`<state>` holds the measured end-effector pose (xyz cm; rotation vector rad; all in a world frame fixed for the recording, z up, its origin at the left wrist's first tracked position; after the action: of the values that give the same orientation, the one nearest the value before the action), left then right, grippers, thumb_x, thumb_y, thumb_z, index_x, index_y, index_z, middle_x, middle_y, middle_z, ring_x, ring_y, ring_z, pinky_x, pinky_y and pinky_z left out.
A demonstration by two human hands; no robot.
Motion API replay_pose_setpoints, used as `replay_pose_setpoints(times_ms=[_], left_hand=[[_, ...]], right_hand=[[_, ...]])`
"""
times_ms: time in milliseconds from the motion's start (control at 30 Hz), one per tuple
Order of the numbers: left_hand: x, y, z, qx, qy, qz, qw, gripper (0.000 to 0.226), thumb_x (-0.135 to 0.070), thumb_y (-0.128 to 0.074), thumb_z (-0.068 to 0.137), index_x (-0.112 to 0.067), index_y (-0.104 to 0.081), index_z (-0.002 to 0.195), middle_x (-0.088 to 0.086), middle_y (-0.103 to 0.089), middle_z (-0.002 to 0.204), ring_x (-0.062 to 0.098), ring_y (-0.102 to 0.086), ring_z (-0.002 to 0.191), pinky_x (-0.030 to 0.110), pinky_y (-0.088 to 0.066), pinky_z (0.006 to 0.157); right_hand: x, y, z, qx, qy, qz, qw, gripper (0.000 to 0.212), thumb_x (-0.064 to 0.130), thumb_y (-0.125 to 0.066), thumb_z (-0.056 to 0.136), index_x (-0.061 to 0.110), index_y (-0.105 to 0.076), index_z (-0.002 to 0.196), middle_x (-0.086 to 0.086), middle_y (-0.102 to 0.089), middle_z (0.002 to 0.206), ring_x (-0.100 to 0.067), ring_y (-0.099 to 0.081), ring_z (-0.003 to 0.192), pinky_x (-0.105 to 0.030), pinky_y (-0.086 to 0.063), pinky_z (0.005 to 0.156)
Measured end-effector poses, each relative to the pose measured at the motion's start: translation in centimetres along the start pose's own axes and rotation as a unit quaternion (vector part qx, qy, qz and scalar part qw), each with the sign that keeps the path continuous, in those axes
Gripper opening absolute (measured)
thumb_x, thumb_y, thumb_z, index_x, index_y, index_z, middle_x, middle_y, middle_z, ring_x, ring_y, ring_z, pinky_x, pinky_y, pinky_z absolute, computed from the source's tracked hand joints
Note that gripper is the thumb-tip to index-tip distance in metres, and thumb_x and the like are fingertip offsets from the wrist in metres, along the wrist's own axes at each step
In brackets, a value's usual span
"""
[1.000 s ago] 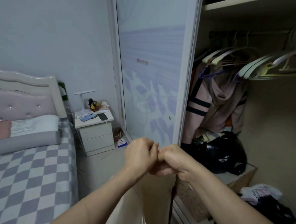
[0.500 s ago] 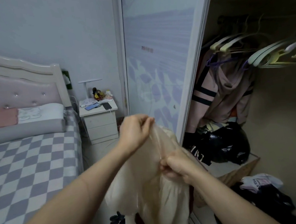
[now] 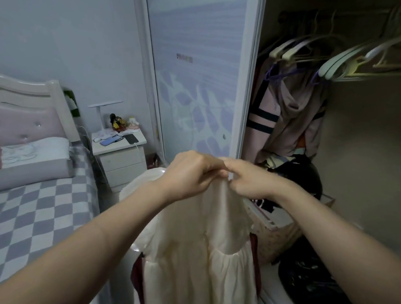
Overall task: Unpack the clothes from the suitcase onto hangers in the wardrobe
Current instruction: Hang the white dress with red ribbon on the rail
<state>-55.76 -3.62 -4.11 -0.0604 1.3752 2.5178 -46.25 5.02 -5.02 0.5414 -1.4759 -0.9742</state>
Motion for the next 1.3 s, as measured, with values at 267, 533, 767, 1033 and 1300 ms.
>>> replay_pose_setpoints(times_ms=[267, 533, 767, 1033, 1300], left_hand=[[2.0, 0.1, -1.0, 0.217, 0.106, 0.216, 0.946, 0.045, -0.047, -0.034, 0.096, -0.010, -0.054, 0.080, 0.003, -0.050, 0.087, 0.032, -0.059, 0.086, 0.029, -0.030, 0.062], [4.2, -1.9, -1.7, 0.314, 0.155, 0.345, 0.871, 0.035, -0.013, -0.050, 0.087, -0.019, -0.055, 0.121, -0.003, -0.057, 0.118, 0.021, -0.051, 0.111, 0.031, -0.043, 0.078], [2.4, -3.3, 4.5, 0.116, 0.203, 0.235, 0.943, 0.056, -0.003, -0.043, 0.085, -0.023, -0.035, 0.136, -0.002, -0.049, 0.110, 0.023, -0.045, 0.108, 0.031, -0.033, 0.073], [-1.9, -7.9, 15.9, 0.033, 0.258, -0.194, 0.946, 0.051, 0.012, -0.037, 0.084, -0.008, -0.054, 0.128, 0.005, -0.059, 0.122, 0.019, -0.051, 0.120, 0.021, -0.038, 0.094], [-4.3, -11.9, 27.4, 0.044, 0.265, -0.225, 0.937, 0.034, -0.001, -0.049, 0.086, -0.011, -0.064, 0.115, 0.006, -0.065, 0.114, 0.015, -0.060, 0.100, 0.019, -0.044, 0.082]], right_hand=[[-7.3, 0.5, -4.2, 0.022, -0.064, -0.372, 0.926, 0.018, 0.015, -0.047, 0.084, 0.021, -0.062, 0.093, 0.001, -0.058, 0.097, -0.020, -0.051, 0.106, -0.033, -0.029, 0.099], [-7.3, 3.6, -6.8, -0.202, -0.021, -0.294, 0.934, 0.024, 0.013, -0.037, 0.070, 0.012, -0.060, 0.070, -0.004, -0.056, 0.068, -0.029, -0.057, 0.066, -0.030, -0.043, 0.057], [-9.2, 6.9, -9.7, -0.255, -0.088, -0.246, 0.931, 0.020, 0.005, -0.042, 0.065, 0.010, -0.062, 0.069, -0.003, -0.058, 0.072, -0.028, -0.059, 0.070, -0.027, -0.041, 0.061], [-14.7, 16.2, -11.8, -0.394, -0.118, -0.109, 0.905, 0.022, -0.007, -0.052, 0.078, 0.010, -0.066, 0.077, 0.005, -0.058, 0.079, -0.007, -0.056, 0.077, -0.016, -0.041, 0.070], [-23.6, 29.1, -11.0, -0.517, -0.174, 0.044, 0.837, 0.036, -0.006, -0.053, 0.081, 0.026, -0.060, 0.066, 0.010, -0.061, 0.069, -0.010, -0.058, 0.073, -0.021, -0.044, 0.075]])
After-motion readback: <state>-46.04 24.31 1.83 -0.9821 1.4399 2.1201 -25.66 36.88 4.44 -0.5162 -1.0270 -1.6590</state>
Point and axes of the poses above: each hand's wrist, its own z-axis towards the middle knuckle, its own y-axis out of the back of the hand, x = y × z, the point moved 3 cm from there along z, towards the middle knuckle
